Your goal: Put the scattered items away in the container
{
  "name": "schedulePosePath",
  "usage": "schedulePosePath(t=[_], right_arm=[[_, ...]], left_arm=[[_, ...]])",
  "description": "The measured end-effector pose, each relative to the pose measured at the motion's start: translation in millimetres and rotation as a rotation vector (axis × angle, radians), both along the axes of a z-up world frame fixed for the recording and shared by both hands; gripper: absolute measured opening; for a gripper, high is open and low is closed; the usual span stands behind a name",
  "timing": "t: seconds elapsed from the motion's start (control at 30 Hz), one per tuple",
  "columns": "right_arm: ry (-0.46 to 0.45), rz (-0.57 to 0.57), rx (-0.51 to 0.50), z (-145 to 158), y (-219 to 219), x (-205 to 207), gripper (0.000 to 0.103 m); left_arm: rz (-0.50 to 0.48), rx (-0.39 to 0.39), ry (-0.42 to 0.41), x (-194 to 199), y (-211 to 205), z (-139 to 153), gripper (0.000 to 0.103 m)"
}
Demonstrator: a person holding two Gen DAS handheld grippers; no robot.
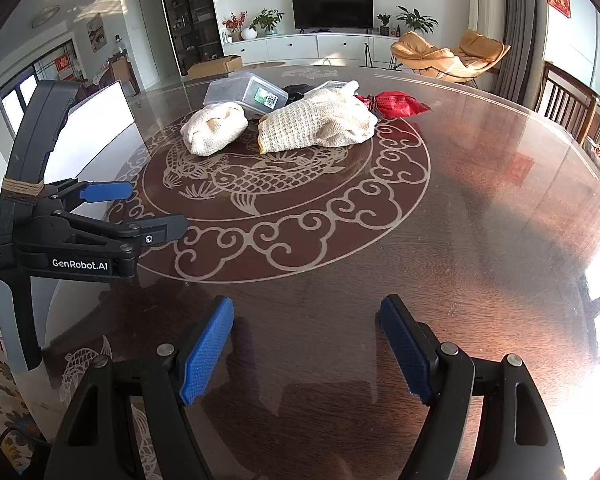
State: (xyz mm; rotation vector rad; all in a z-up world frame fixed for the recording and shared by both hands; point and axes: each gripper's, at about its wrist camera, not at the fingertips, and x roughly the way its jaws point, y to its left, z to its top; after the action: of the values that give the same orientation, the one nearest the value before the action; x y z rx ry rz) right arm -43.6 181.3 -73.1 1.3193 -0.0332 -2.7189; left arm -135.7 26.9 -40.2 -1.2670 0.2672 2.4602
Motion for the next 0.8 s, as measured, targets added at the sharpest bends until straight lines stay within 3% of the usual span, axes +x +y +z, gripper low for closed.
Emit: schedulePosePath(t=[0.8], right_arm=[[0.002,0.0,-0.01,1.0,0.8,0.6,0.077]], left_arm=[[0.0,0.0,0.0,-0.1,0.0,-0.1,0.103]])
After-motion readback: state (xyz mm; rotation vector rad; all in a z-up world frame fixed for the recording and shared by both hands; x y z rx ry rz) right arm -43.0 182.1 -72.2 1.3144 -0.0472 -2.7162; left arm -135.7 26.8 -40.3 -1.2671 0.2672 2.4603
